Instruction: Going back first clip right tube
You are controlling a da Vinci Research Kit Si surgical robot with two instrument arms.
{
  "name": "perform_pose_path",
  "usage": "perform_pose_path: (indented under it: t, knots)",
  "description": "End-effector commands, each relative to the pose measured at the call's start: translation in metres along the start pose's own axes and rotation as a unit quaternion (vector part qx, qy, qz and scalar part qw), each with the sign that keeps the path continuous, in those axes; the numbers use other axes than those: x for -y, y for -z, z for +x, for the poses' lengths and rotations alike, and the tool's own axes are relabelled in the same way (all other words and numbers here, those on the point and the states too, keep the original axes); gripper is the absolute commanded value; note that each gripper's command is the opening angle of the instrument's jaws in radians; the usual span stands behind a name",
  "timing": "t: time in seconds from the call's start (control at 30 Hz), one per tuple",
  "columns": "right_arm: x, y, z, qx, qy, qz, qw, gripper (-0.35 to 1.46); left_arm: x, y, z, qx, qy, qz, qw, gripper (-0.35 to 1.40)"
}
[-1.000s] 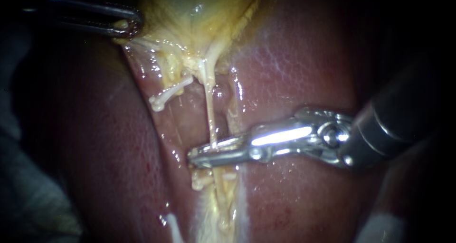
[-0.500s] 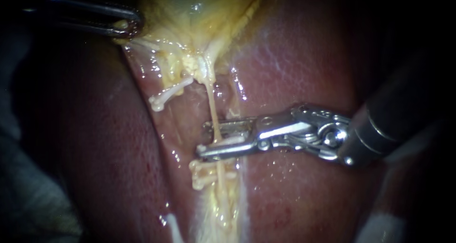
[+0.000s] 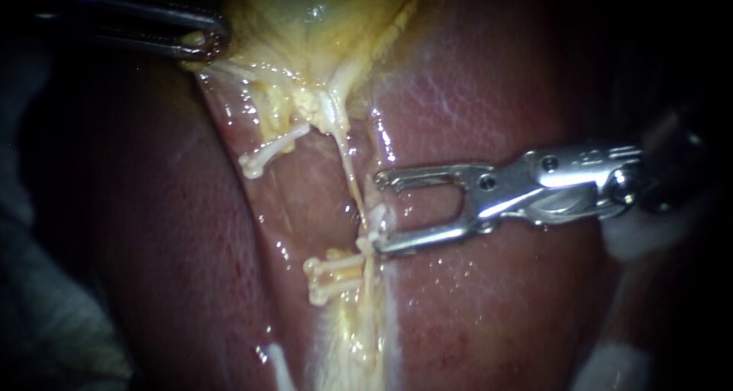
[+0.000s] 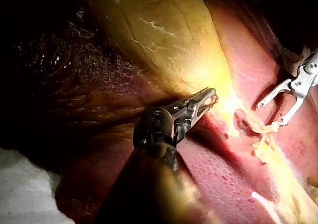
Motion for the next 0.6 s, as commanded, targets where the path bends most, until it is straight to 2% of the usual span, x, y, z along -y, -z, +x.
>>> perform_pose_path:
  t: [0.03,0.3,0.5,0.6]
  knots:
    - [0.0002,0.0008,0.0004,0.000,0.005,-0.004,1.0000,0.50,0.0000,0.0000,0.0000,0.000,0.000,0.000,1.0000,-0.35]
    - [0.0015,0.0043,0.0018,0.004,0.032,-0.024,0.9992,0.50,0.0000,0.0000,0.0000,0.000,0.000,0.000,1.0000,-0.35]
    - [0.0017,0.0053,0.0021,0.005,0.037,-0.027,0.9989,0.50,0.0001,-0.0002,-0.0001,0.000,-0.001,0.000,1.0000,-0.35]
    - [0.0018,0.0053,0.0021,0.005,0.037,-0.027,0.9989,0.50,0.0004,-0.0010,-0.0005,-0.001,-0.002,0.003,1.0000,-0.35]
